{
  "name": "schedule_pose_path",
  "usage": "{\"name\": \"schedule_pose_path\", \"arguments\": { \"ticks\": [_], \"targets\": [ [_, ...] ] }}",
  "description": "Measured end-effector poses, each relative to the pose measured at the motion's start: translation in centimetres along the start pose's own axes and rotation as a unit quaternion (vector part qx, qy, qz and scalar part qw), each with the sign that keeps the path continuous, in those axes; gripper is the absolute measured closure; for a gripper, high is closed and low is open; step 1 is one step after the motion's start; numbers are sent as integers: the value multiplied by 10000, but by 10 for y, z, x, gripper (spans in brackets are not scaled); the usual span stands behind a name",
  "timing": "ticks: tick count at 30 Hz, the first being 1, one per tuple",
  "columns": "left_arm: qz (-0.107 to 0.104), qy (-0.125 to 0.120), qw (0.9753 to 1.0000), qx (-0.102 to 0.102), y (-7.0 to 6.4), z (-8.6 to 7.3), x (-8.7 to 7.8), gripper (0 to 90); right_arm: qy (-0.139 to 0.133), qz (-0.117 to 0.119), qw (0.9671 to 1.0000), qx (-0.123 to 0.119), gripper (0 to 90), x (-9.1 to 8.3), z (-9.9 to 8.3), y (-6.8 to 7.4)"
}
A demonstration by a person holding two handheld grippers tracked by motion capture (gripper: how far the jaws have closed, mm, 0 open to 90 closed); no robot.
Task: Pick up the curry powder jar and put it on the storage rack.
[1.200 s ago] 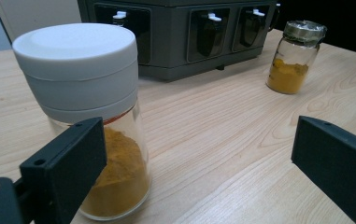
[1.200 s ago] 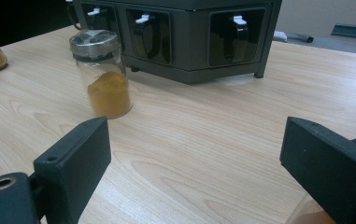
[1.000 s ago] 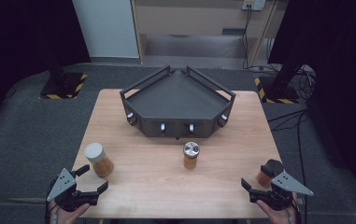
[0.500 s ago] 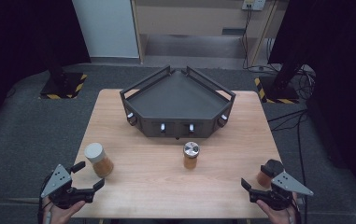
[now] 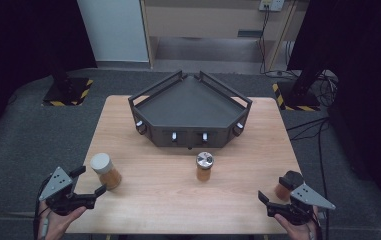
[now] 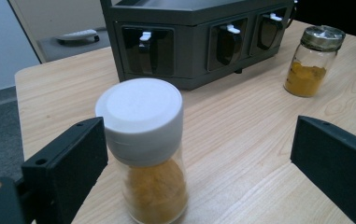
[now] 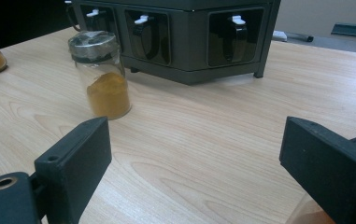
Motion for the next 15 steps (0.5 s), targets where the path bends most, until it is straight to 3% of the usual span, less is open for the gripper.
{"name": "schedule_pose_path", "arguments": {
  "ticks": [15],
  "targets": [
    [-28,285,9996,-79,18,17,21,29,2,3,10000,5,91,0,0,0]
  ]
}}
Point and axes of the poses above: each handheld gripper's, and its own axes: x roughly forward along the jaws, z roughly out of its top, y roughly to its left, the point moved 7 cm from there along x, roughly forward along the jaws, and after that the axes turned 11 degrees about z, right-handed, at the moved point
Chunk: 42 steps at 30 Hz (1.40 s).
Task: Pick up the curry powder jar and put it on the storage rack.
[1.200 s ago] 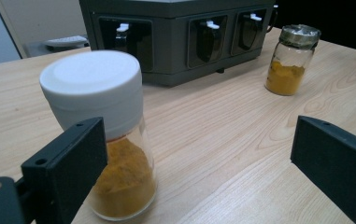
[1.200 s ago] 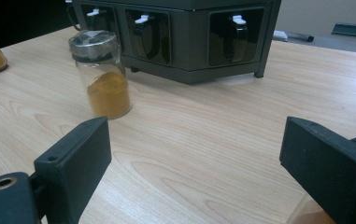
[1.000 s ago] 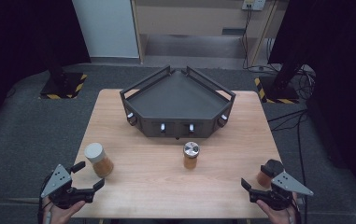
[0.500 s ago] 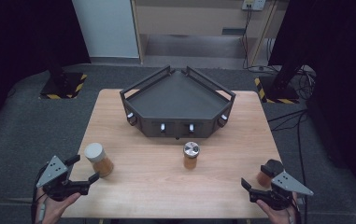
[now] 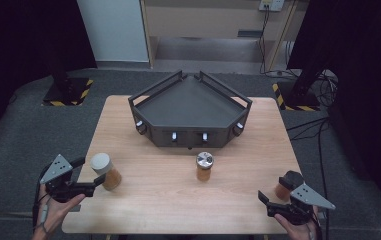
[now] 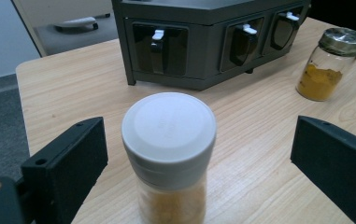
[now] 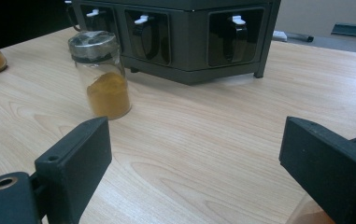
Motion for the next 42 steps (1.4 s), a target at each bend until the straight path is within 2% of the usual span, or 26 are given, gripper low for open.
{"name": "schedule_pose_path", "arguments": {
  "ticks": [5,16,19,21,26,34,42],
  "targets": [
    [40,141,9999,31,5,2,11,30,-1,-5,10000,-8,91,0,0,0],
    [-5,185,9998,-23,8,1,26,51,-4,-3,10000,-13,92,0,0,0],
    [-49,193,9998,-32,10,0,29,87,-3,-4,10000,-10,92,0,0,0],
    [-40,229,9997,44,9,0,33,98,-4,-4,10000,-11,92,0,0,0],
    [-50,228,9997,-28,10,-3,39,121,-5,-5,10000,-11,92,0,0,0],
    [-91,205,9997,-6,10,-5,42,158,-2,-11,10000,-16,92,0,0,0],
    [-113,162,9998,51,9,-10,45,265,-4,-9,10000,-18,93,0,0,0]
  ]
}}
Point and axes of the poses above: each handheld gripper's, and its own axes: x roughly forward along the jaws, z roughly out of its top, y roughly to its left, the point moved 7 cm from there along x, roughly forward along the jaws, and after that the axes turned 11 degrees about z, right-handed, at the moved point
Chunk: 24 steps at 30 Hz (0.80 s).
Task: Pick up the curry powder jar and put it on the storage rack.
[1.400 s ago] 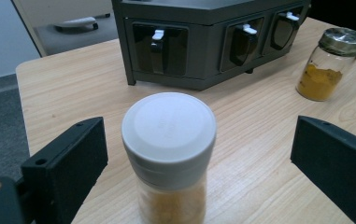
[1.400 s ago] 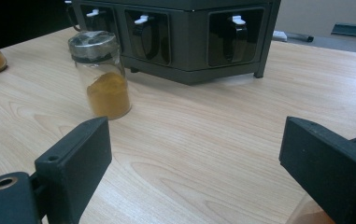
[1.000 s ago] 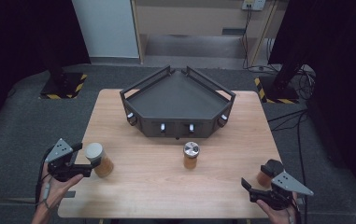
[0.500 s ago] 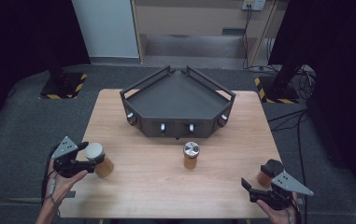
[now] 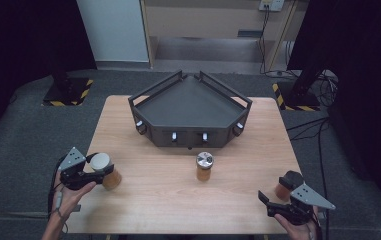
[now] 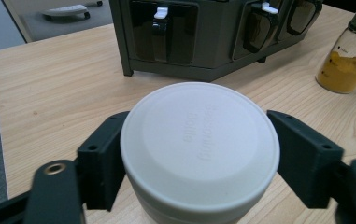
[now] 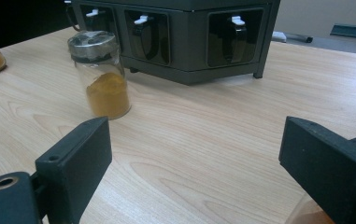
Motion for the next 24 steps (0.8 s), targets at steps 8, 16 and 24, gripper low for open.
{"name": "schedule_pose_path", "arguments": {
  "ticks": [8,16,24],
  "targets": [
    [119,-132,9998,25,-2,-4,0,329,-1,-1,10000,-8,94,0,0,0],
    [117,-76,9999,35,-2,-2,-1,330,-1,8,10000,-13,94,0,0,0],
    [51,-76,10000,36,-3,3,-1,331,-4,6,10000,-22,95,0,0,0]
  ]
}}
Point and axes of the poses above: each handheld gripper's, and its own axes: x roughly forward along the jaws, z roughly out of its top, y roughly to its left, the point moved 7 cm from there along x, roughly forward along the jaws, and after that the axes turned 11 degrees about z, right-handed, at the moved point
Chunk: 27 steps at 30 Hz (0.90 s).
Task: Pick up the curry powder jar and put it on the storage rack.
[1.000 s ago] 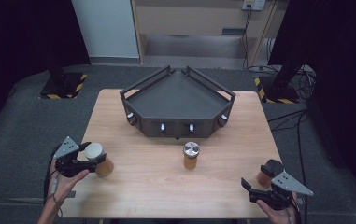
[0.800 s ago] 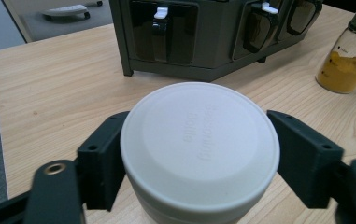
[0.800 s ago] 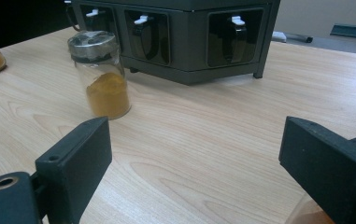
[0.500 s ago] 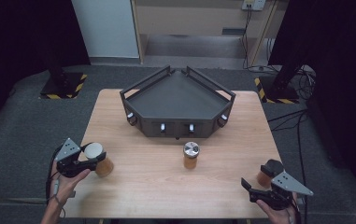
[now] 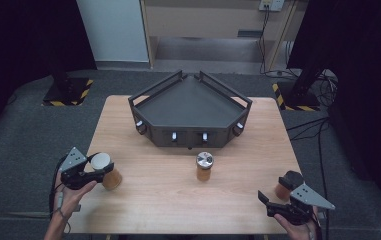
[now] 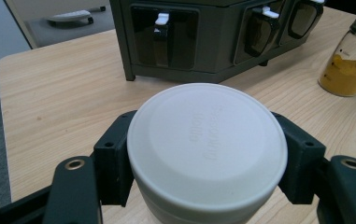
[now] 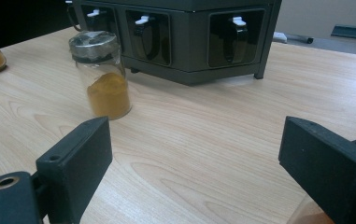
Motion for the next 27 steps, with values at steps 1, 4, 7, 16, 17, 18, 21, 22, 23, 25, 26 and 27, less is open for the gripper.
{"name": "schedule_pose_path", "arguments": {
  "ticks": [1,4,7,16,17,18,21,22,23,25,26,27],
  "targets": [
    [-22,-2,10000,12,0,2,0,330,1,2,10000,2,95,0,0,0],
    [-106,-4,9999,86,-3,10,0,330,-1,4,10000,5,96,0,0,0],
    [-182,-24,9997,153,-6,19,0,330,0,5,10000,-1,96,0,0,0],
    [-521,-77,9979,373,-17,53,8,330,0,11,10000,-2,97,0,0,0],
    [-521,-77,9979,373,-17,53,8,330,-3,8,10000,-2,97,0,0,0],
    [-544,-84,9977,402,-18,56,10,330,-3,8,10000,-2,97,0,0,0],
    [-629,-67,9970,450,-22,67,15,329,-1,12,10000,1,97,0,0,0],
    [-689,-72,9965,472,-24,73,19,329,-3,17,10000,-1,97,0,0,0],
    [-717,-69,9963,475,-25,75,21,329,-1,17,10000,0,97,0,0,0],
    [-741,-54,9961,485,-26,78,23,330,1,16,10000,-1,97,0,0,0],
    [-753,-46,9960,487,-27,81,25,330,1,16,10000,-1,97,0,0,0],
    [-766,-37,9957,517,-28,84,26,329,-3,16,10000,6,97,0,0,0]
  ]
}}
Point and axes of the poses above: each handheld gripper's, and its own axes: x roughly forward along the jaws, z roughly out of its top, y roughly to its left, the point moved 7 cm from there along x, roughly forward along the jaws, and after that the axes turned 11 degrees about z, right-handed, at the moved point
